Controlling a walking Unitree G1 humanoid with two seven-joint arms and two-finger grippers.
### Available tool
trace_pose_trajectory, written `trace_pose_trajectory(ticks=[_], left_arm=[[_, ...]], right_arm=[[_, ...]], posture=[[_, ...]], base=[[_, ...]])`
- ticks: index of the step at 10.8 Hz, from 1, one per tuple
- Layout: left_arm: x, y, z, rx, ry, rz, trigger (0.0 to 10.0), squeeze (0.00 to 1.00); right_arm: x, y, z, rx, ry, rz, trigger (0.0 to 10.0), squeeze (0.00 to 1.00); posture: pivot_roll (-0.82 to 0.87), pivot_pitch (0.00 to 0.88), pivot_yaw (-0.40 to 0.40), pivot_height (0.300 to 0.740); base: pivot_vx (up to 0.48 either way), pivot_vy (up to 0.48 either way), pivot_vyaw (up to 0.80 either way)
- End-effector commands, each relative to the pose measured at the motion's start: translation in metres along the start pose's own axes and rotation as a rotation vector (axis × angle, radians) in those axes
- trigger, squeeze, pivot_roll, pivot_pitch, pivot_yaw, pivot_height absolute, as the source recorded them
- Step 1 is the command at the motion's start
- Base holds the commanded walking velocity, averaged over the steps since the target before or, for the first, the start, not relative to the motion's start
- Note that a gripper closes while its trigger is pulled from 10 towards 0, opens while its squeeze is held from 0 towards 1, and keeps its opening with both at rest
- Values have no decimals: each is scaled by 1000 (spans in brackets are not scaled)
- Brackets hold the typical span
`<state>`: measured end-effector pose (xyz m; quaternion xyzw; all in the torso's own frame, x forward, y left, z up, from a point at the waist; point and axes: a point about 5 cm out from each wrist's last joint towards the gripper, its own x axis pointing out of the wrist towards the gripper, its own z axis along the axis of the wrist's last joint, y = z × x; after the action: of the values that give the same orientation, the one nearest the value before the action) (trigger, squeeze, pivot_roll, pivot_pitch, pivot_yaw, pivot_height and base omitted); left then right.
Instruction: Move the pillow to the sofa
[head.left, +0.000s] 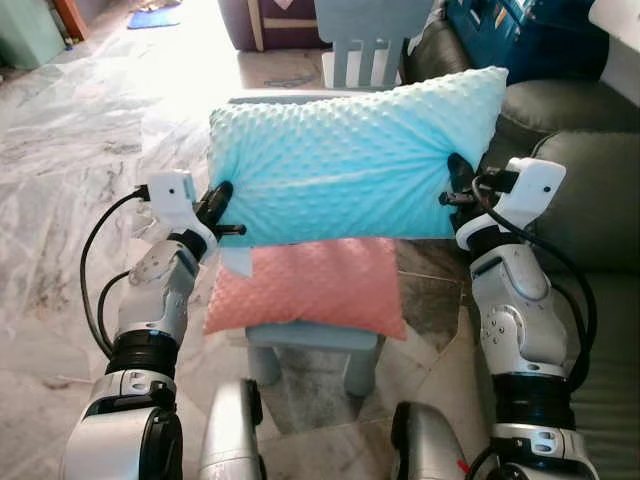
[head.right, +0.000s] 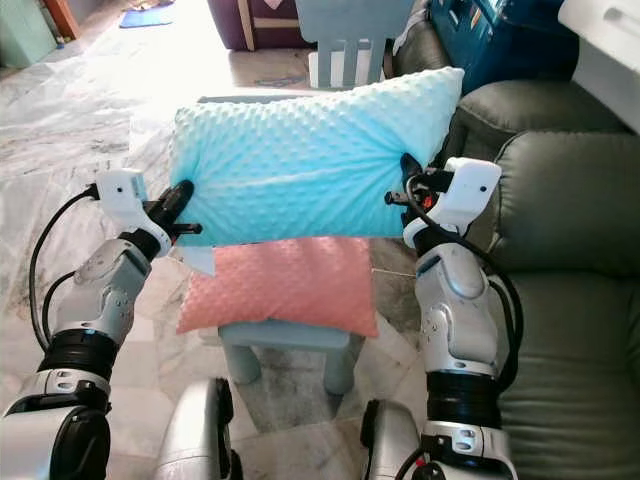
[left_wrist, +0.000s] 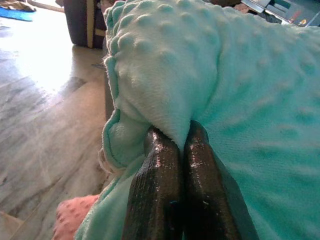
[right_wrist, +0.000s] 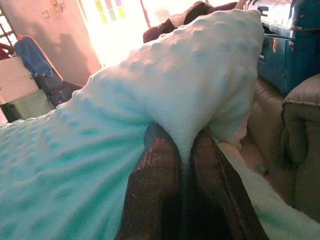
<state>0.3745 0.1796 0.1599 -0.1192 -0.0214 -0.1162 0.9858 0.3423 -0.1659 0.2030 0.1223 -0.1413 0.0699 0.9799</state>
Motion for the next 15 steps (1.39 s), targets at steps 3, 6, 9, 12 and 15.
trace_pose_trajectory(ticks=[3,6,9,12,15], left_arm=[[-2,0,6,3,-24,3,0,0],[-2,-1,6,3,-21,0,0,0],[-2,-2,8,3,-20,-5,0,0],[-4,-3,8,16,-20,-12,0,0],[-6,-6,9,33,-32,-22,0,0]], right_arm=[[3,5,14,-14,-47,20,0,0],[3,6,14,-11,-46,21,0,0],[3,9,14,-6,-47,25,0,0],[3,10,14,1,-46,25,0,0],[2,11,14,1,-41,31,0,0]], posture=[[-150,55,45,703],[-152,57,45,733],[-149,58,47,740],[-139,52,41,740],[-136,49,34,740]], base=[[0,0,0],[0,0,0],[0,0,0],[0,0,0],[0,0,0]])
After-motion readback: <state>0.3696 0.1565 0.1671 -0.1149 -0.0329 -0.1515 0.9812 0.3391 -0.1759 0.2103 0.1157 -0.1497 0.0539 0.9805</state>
